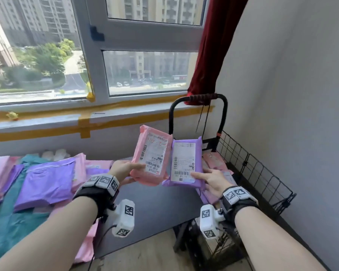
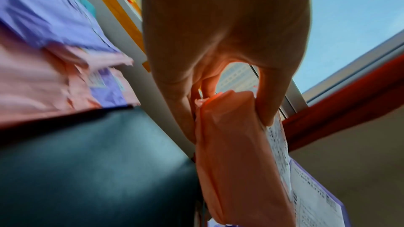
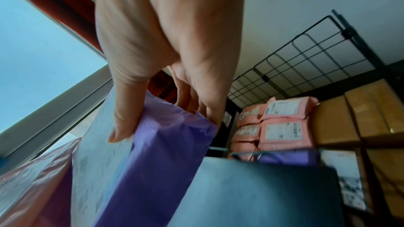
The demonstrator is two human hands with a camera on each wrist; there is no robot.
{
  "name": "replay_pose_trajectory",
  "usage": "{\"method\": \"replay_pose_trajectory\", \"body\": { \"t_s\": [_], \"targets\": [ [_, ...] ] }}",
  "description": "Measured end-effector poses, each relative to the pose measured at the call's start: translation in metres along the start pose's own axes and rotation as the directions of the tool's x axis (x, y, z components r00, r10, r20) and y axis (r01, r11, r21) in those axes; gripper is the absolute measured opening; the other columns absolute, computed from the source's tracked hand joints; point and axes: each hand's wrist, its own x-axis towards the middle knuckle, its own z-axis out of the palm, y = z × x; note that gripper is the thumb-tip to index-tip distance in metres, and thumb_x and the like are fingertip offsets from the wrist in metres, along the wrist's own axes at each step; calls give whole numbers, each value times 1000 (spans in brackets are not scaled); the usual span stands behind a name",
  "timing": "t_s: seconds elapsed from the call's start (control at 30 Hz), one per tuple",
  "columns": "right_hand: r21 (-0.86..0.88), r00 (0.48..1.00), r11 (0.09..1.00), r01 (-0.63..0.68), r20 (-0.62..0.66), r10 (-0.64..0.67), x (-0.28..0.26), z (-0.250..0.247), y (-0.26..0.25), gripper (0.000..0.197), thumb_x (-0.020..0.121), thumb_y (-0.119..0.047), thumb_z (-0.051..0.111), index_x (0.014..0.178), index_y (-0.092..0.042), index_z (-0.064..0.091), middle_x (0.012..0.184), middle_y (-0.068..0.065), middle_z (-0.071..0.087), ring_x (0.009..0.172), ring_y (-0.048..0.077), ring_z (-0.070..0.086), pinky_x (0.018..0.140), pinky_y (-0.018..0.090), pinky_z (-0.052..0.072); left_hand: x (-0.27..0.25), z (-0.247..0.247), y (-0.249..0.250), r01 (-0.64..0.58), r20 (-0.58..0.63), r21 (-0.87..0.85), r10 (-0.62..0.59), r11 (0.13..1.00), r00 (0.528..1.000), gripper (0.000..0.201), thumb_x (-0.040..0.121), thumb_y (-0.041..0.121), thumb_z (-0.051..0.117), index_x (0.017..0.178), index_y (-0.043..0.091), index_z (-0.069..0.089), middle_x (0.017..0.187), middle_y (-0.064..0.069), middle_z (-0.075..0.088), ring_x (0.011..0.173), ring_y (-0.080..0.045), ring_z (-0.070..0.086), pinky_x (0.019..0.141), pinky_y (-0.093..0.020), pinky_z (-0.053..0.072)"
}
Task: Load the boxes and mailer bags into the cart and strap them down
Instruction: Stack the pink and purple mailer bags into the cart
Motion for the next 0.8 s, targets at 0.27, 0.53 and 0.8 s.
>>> {"method": "replay_pose_trajectory", "body": {
  "t_s": [0.27,0.53,0.8],
  "targets": [
    [-119,999,993,-20,-48,14,67,-203,-25,36,76,3,73,110,1,62,100,16,71,81,24,70,70,35,59,37,209,-9,76,-37,-7,-76,997,996,20,77,3,71,95,-1,64,95,-16,67,87,-25,61,84,-39,54],
    [-282,990,949,-138,-61,126,108,-329,-34,30,72,-2,78,98,-2,63,97,18,71,83,31,71,79,48,57,58,325,-29,228,-85,73,-221,971,972,13,76,3,72,84,2,62,93,-13,68,83,-24,64,73,-32,53],
    [-389,957,876,-285,-69,281,181,-357,-10,29,72,0,78,97,-4,64,106,17,69,92,29,70,87,42,56,119,364,-51,435,-103,218,-423,874,901,33,79,8,72,106,0,55,105,-17,63,93,-28,63,79,-39,55]
  ]
}}
